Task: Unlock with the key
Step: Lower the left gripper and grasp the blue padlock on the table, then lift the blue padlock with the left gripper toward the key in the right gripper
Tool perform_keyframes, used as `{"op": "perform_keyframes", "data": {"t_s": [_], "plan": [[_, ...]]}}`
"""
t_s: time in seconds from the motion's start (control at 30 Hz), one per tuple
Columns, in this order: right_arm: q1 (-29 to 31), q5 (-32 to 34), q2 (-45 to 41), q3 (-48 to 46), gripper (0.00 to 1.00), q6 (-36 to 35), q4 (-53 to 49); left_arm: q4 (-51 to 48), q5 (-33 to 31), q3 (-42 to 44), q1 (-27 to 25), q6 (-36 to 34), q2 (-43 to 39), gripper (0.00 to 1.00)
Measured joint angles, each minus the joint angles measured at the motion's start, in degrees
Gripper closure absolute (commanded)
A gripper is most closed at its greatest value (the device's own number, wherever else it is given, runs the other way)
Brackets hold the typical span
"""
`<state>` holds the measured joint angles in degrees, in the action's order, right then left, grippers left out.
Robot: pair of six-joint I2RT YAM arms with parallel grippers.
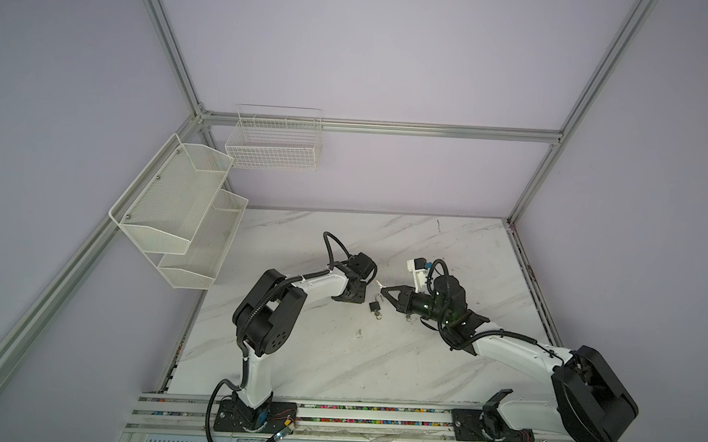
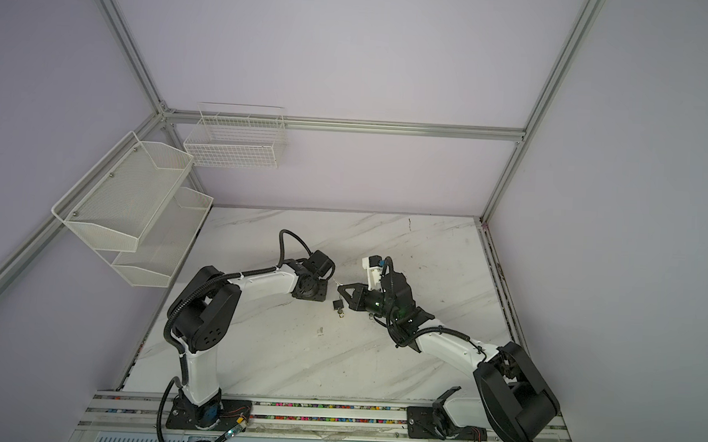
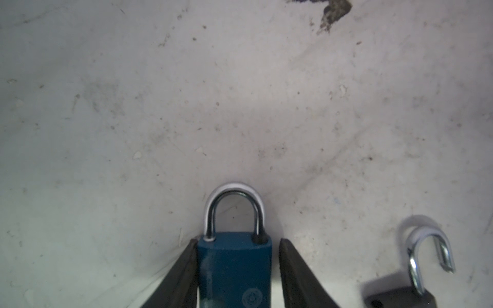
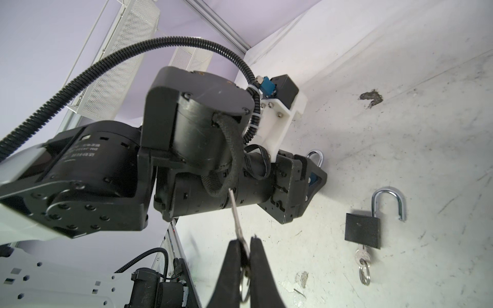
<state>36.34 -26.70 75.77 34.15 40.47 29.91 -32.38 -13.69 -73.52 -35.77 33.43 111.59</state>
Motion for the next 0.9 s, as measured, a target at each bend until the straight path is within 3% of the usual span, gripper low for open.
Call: {"op": "perform_keyframes", "data": {"t_s": [0.2, 0.5, 0.7, 0.9], "plan": [[-0.4, 0.0, -0.1, 0.0, 1.0, 0.0, 0.0, -0.1, 0.1, -0.1, 0.0, 0.0, 0.1, 0.56], [-0.5, 0.1, -0.2, 0.0, 1.0, 0.0, -0.3, -0.5, 0.5, -0.3, 0.0, 0.4, 0.0, 0.74], [-0.5, 1.6, -1.4, 1.1, 1.0, -1.7, -6.1, -2.1, 2.8, -0.3, 0.1, 3.1, -1.2, 0.83], [-0.2, 5.5, -1.9, 5.1, 1.0, -3.5, -14.6, -3.1, 3.5, -0.3, 0.1, 8.3, -7.7, 0.91]]}}
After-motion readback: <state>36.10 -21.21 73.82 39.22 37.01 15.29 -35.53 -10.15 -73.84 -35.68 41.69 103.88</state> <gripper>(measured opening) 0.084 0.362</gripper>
